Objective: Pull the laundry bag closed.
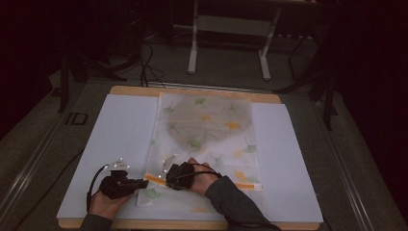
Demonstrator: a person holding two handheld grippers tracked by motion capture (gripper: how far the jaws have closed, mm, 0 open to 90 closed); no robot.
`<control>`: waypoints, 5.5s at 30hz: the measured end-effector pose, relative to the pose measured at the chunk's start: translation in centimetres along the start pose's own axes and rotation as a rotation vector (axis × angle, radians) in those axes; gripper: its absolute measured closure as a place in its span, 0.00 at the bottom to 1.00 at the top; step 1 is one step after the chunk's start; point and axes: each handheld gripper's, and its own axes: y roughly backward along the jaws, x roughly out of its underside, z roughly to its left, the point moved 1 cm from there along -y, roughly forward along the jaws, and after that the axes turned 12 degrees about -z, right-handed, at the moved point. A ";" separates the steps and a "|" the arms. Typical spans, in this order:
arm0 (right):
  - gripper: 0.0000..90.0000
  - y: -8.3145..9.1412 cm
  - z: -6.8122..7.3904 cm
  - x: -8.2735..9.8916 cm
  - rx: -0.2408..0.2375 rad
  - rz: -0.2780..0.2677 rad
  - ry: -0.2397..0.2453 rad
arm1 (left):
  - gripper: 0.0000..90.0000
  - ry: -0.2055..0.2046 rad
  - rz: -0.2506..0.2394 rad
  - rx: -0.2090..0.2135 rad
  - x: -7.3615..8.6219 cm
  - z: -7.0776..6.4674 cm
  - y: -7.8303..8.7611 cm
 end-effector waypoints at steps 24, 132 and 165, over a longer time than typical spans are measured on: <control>0.94 0.8 -0.2 0.7 0.006 0.033 0.007 | 0.98 -0.003 -0.003 -0.001 0.0 0.1 0.2; 0.94 5.5 -1.2 5.4 0.035 0.145 -0.035 | 0.98 0.003 -0.009 -0.008 0.2 0.4 0.4; 0.94 7.8 -1.5 7.9 0.062 0.178 -0.063 | 0.98 0.003 -0.011 -0.010 0.2 0.4 0.5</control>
